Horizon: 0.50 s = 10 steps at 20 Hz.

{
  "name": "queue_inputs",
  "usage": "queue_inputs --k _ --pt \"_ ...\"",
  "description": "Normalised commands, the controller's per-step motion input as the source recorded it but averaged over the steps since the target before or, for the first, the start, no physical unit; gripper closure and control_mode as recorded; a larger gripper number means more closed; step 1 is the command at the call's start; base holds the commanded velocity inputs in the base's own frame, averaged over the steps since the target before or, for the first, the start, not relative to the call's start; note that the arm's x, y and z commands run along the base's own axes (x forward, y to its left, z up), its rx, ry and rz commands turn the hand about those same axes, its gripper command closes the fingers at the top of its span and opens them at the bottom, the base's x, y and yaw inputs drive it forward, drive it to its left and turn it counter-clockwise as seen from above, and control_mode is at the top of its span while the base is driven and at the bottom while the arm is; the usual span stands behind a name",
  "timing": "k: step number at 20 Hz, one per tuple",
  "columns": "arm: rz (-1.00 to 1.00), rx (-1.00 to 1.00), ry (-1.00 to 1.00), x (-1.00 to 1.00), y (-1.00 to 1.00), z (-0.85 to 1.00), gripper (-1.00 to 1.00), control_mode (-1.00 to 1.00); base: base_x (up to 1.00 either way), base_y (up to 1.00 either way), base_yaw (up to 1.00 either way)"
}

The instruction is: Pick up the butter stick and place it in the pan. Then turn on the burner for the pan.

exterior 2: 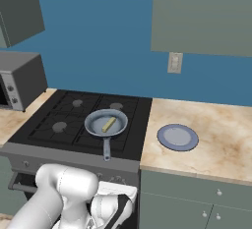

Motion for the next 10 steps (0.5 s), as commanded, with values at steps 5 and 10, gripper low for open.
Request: queue_inputs --k 5,10 --pt "0.00 0.00 0.00 0.00 0.00 0.00 1.00 -1.00 0.00 0.00 0.00" --pt "0.00 0.00 0.00 0.00 0.00 0.00 1.00 -1.00 0.00 0.00 0.00"
